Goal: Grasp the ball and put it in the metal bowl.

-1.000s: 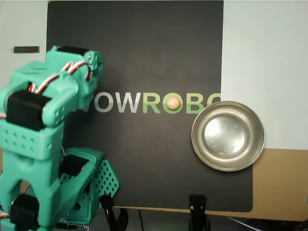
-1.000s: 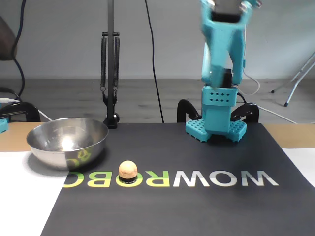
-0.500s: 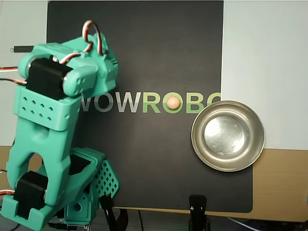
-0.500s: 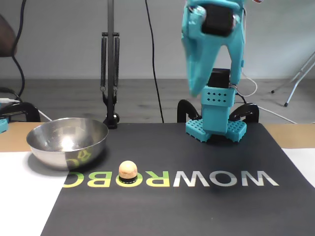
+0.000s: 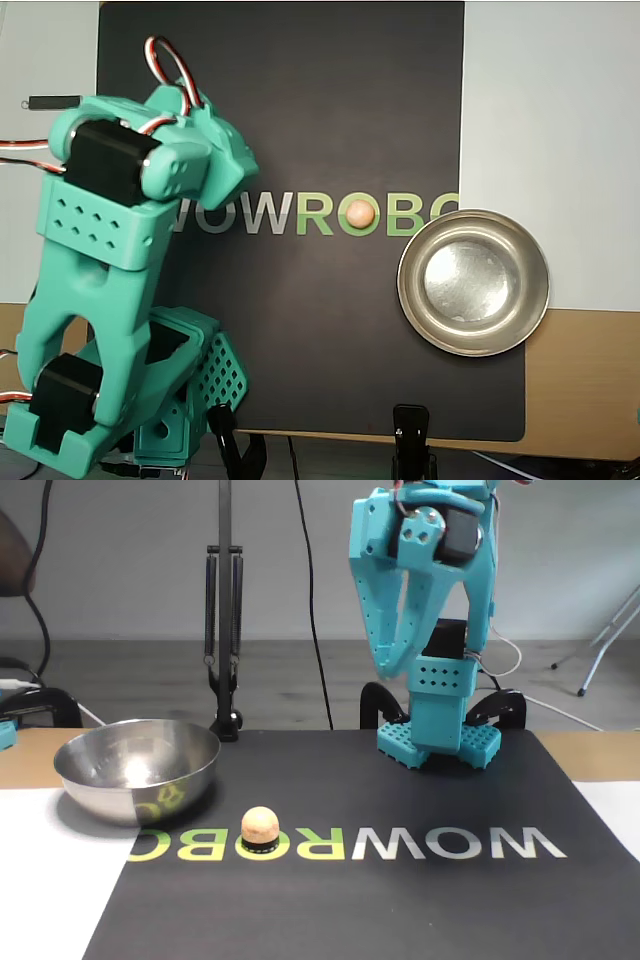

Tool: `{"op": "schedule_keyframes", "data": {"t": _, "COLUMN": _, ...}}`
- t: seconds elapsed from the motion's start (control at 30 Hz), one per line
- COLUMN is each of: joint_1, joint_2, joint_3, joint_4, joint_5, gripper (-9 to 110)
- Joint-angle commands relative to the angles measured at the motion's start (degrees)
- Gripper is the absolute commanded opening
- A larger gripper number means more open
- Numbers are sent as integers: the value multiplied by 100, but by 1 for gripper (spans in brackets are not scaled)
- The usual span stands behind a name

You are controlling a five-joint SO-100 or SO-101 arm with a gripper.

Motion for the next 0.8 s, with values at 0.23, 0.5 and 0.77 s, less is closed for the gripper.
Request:
{"op": "schedule_keyframes", "data": {"t": 0.23, "joint_1": 123, "joint_2": 79, "joint_3": 817, "joint_4": 18, "joint_5": -1055, "gripper": 1}}
{"op": "schedule_keyframes", "data": {"t": 0.5, "joint_1": 272, "joint_2": 79, "joint_3": 1081, "joint_4": 9, "joint_5": -1389, "gripper": 1}}
{"op": "schedule_keyframes", "data": {"t": 0.77, "joint_1": 308, "joint_2": 18, "joint_3": 1090, "joint_4": 9, "joint_5": -1380, "gripper": 0}}
